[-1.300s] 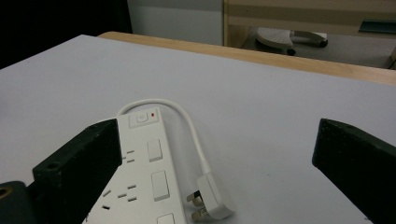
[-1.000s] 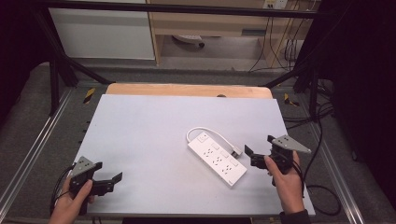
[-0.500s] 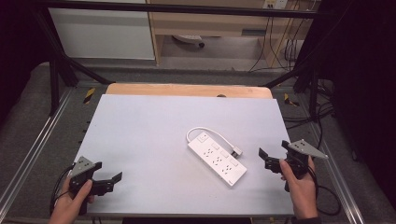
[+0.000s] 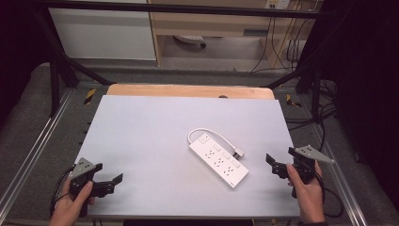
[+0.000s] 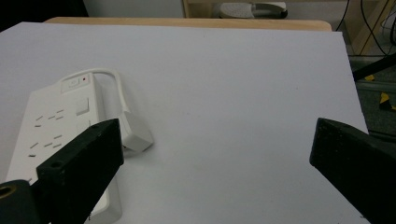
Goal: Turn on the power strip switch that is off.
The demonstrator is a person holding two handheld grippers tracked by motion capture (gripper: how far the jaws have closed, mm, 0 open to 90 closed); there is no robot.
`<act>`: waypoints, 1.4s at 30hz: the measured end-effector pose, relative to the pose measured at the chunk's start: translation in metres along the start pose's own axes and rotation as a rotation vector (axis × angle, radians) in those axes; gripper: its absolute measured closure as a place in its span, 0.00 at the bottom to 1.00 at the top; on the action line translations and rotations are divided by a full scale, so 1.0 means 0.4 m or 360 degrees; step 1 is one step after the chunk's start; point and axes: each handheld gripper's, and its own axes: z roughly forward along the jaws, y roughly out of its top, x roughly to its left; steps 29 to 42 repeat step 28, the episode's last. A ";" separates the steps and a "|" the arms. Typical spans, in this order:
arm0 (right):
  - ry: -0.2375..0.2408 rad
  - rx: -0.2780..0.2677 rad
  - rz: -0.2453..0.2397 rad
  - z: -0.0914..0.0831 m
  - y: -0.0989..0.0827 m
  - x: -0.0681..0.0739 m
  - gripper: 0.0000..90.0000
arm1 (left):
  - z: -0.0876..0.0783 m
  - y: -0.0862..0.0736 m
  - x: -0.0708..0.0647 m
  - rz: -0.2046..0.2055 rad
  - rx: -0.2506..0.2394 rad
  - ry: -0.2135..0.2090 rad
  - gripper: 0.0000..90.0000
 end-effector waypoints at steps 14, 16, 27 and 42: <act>0.0009 0.0112 0.0002 0.031 -0.036 -0.019 0.05 | 0.000 0.000 0.000 -0.0002 -0.0001 0.0008 0.08; 0.0014 0.0131 -0.0005 0.035 -0.040 -0.018 0.05 | 0.000 0.000 0.000 -0.0003 0.0000 0.0009 0.08; 0.0022 0.0256 -0.0036 0.085 -0.063 -0.003 0.05 | 0.002 0.001 0.000 -0.0005 0.0003 0.0012 0.08; 0.0021 0.0265 -0.0056 0.091 -0.064 -0.001 0.05 | 0.002 0.001 0.000 -0.0003 0.0004 0.0013 0.08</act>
